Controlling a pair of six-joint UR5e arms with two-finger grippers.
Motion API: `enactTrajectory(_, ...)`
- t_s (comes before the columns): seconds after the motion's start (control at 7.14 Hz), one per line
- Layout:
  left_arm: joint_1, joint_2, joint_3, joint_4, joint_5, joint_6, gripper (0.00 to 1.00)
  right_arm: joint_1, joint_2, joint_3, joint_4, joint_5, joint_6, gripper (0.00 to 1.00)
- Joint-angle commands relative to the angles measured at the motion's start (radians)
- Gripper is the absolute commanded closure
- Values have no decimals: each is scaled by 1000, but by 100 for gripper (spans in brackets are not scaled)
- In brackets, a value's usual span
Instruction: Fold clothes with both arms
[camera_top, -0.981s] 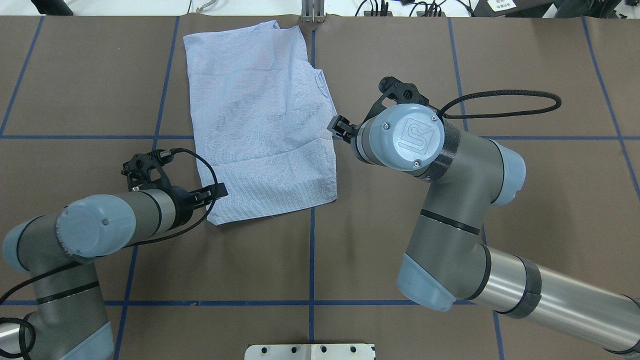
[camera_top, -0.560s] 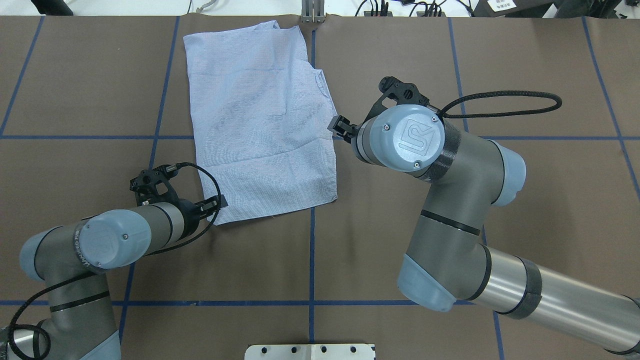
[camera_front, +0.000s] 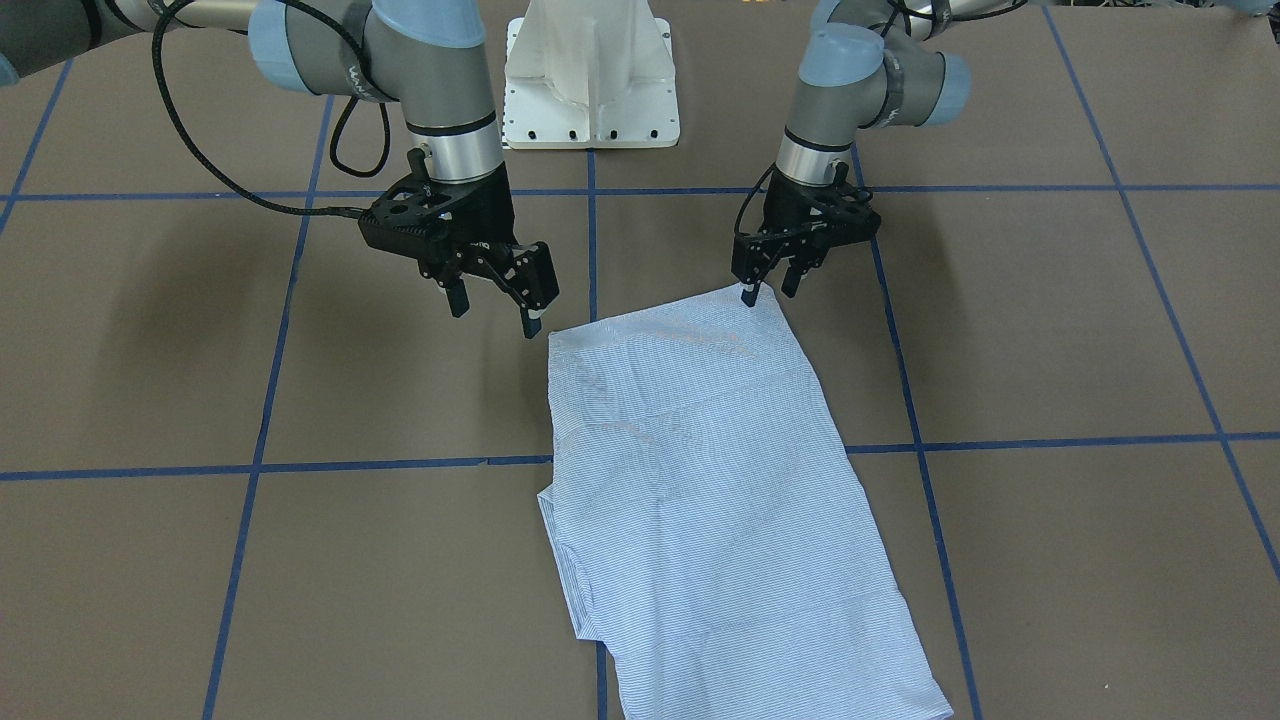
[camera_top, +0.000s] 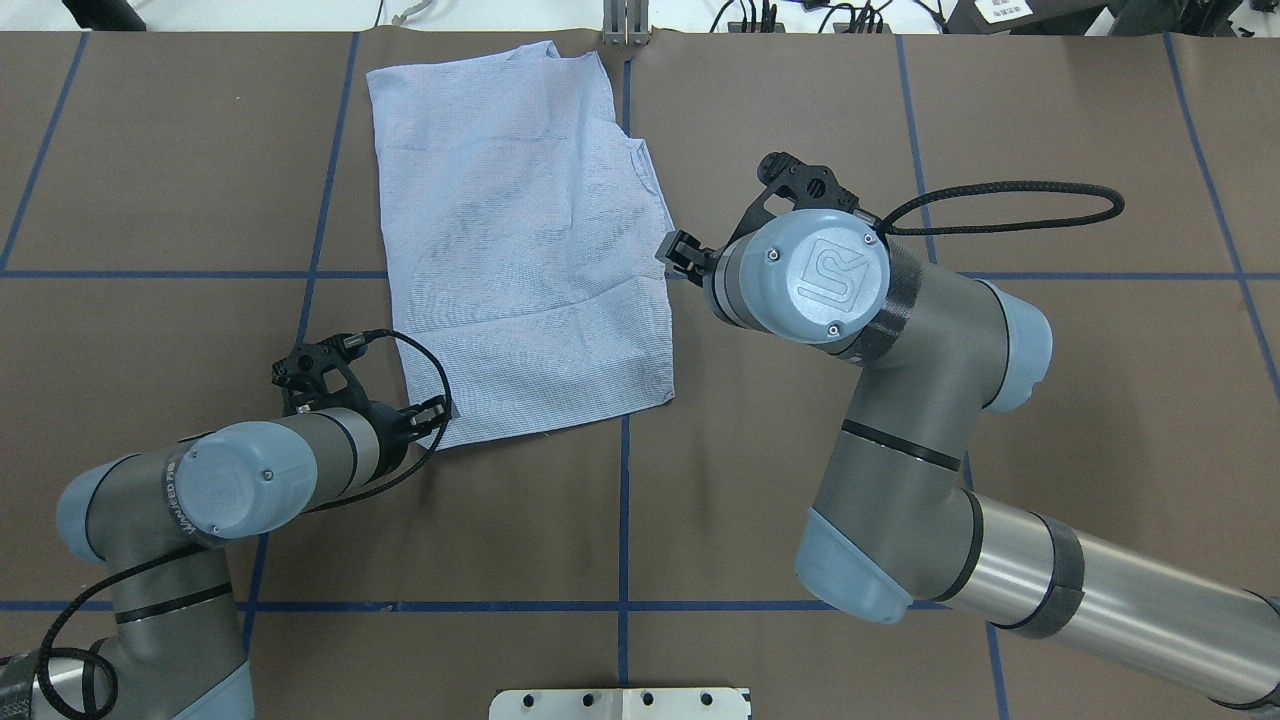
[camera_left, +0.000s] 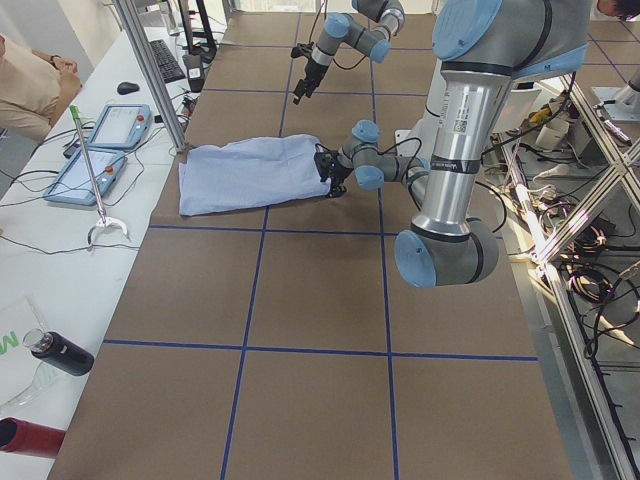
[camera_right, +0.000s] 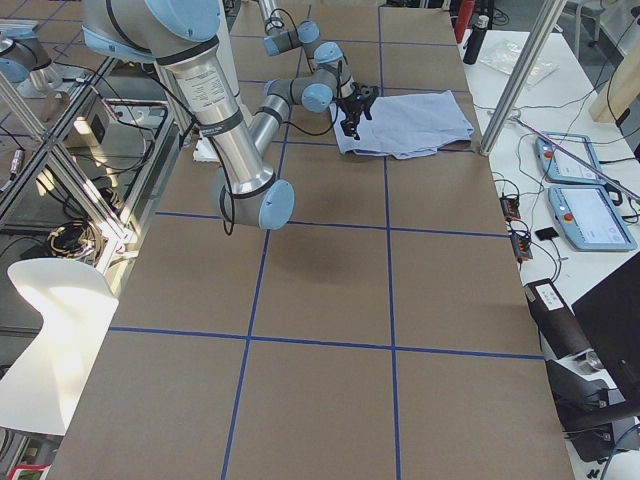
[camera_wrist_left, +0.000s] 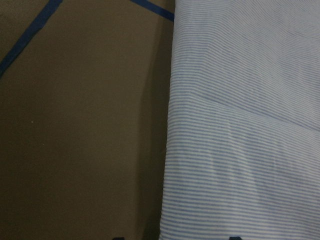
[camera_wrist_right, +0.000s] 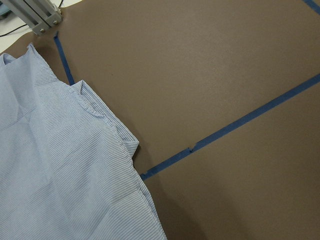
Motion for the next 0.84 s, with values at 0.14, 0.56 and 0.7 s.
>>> enactTrajectory(0.14, 0, -3, 4, 0, 0, 2, 51, 0, -9, 0, 3, 0, -1, 0)
enactTrajectory(0.56, 2, -3, 8, 0, 0, 3, 59, 0, -16, 0, 3, 0, -1, 0)
enactTrajectory(0.7, 5, -3, 8, 0, 0, 3, 90, -11, -19, -1, 3, -6, -1, 0)
